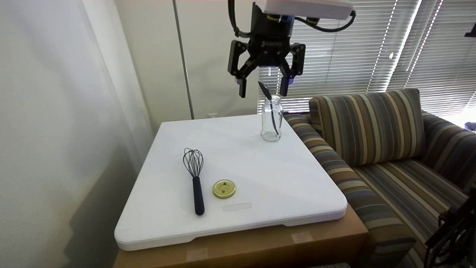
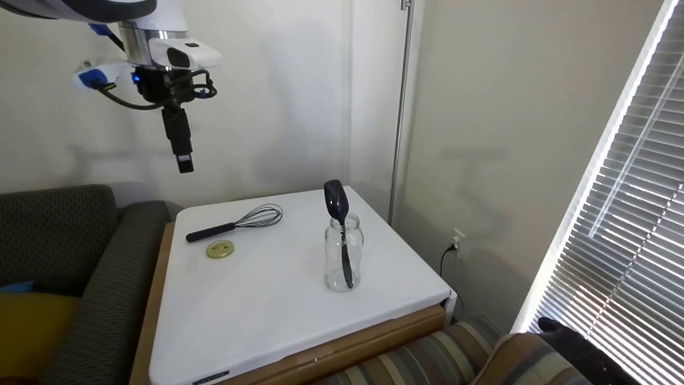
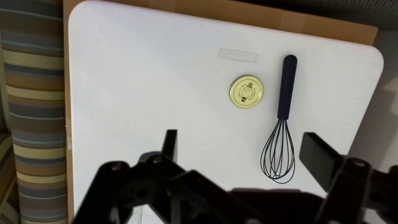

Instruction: Move the whisk to the right

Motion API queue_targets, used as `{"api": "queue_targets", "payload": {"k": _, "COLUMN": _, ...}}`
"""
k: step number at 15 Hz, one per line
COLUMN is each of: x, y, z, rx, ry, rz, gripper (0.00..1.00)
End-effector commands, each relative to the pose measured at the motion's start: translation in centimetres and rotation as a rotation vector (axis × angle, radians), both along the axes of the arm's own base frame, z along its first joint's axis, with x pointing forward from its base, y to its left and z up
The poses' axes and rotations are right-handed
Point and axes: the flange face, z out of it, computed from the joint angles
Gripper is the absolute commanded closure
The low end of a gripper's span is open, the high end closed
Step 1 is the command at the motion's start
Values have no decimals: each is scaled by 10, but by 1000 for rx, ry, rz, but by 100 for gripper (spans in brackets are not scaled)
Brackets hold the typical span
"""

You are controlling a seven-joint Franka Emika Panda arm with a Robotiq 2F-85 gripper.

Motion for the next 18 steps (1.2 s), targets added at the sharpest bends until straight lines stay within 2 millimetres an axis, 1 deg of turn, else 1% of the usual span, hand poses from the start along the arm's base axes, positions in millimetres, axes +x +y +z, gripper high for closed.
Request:
{"api": "queue_targets", "payload": {"k": 1, "x": 1, "y": 0, "z": 1, "rx": 0, "ry": -1, "rz": -1, "gripper": 0}}
{"api": "queue_targets", "payload": {"k": 3, "x": 9, "y": 6, "z": -5, "rx": 0, "ry": -7, "rz": 29, "gripper": 0}}
{"api": "queue_targets", "payload": {"k": 6, "x": 36, "y": 21, "z": -16, "rx": -5, "ry": -10, "rz": 105, "gripper": 0}}
{"api": "queue_targets", "payload": {"k": 8, "x": 58, "y": 36, "z": -26, "rx": -21, "ry": -22, "rz": 161, "gripper": 0}}
{"api": "queue_targets", "payload": {"k": 12, "x": 94, "y": 70, "z": -50, "rx": -54, "ry": -52, "rz": 168, "gripper": 0}}
{"api": "queue_targets", "payload": {"k": 15, "x": 110, "y": 94, "z": -74, "rx": -44, "ry": -42, "rz": 159, "gripper": 0}}
{"api": "queue_targets", "payload": {"k": 16, "x": 112, "y": 104, "z": -83, "rx": -45, "ry": -23, "rz": 146, "gripper": 0}}
{"api": "queue_targets", "payload": {"k": 18, "x": 115, "y": 116, "z": -100, "rx": -43, "ry": 13, "rz": 123, "gripper": 0}}
